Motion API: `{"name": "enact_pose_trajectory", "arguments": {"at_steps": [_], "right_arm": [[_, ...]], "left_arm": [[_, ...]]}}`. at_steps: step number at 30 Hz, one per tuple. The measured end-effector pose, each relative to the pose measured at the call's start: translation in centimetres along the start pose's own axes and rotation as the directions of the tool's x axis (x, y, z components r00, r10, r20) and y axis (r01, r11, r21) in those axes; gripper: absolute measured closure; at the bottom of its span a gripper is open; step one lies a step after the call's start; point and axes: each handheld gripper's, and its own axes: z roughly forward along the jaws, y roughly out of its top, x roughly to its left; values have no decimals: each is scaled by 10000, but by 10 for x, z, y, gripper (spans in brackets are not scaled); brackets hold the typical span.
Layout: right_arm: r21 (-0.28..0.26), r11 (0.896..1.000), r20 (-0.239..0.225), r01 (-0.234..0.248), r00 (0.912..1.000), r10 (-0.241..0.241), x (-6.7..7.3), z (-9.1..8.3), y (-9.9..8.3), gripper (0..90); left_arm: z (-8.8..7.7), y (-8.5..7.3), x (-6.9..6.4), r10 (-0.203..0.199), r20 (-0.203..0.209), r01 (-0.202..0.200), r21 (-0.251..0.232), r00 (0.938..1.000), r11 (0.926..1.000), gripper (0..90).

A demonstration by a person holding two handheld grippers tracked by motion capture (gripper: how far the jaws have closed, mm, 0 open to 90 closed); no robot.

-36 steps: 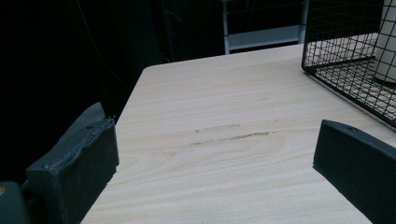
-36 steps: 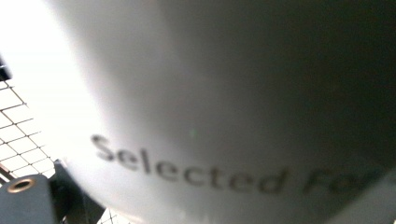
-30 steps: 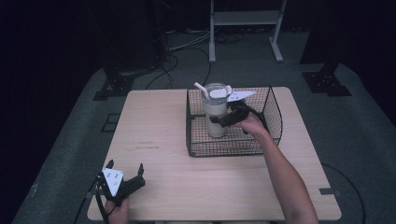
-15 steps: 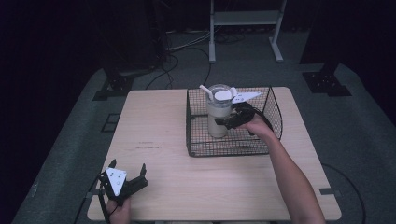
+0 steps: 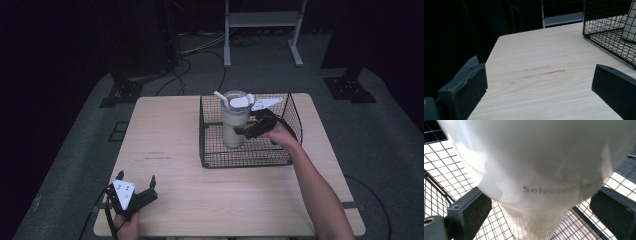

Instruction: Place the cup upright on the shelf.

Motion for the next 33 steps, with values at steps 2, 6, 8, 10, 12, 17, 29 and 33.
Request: {"name": "enact_pose_trajectory", "arguments": {"at_steps": [2,6,8,10,12,17,29,33], "right_arm": [[10,10000,25,-73,10000,73,0,-3,0,35],[-44,10000,169,-40,9998,41,-1,-11,0,36],[-110,9999,211,-105,9997,107,-1,-15,0,35],[-107,9999,308,-32,9995,35,-1,-18,1,35],[-98,10000,420,3,9991,1,-1,-22,2,35],[-141,9999,570,94,9983,-86,0,-32,5,36],[-377,9993,790,-12,9969,41,3,-52,11,57],[-355,9993,875,-65,9961,96,4,-58,12,57]], "left_arm": [[0,0,0,-1,14,1,38,10000,10000,0],[0,0,1,-23,-13,23,0,10000,10000,0],[0,0,0,-46,-7,46,11,10000,10000,0],[0,0,0,-11,-2,11,-1,10000,10000,0],[0,0,-1,46,51,-46,12,10000,10000,0],[-1,0,-1,27,49,-27,-36,10000,10000,0],[-1,0,-2,45,38,-45,4,10000,10000,0],[-1,0,-1,33,19,-33,-4,10000,10000,0]]}}
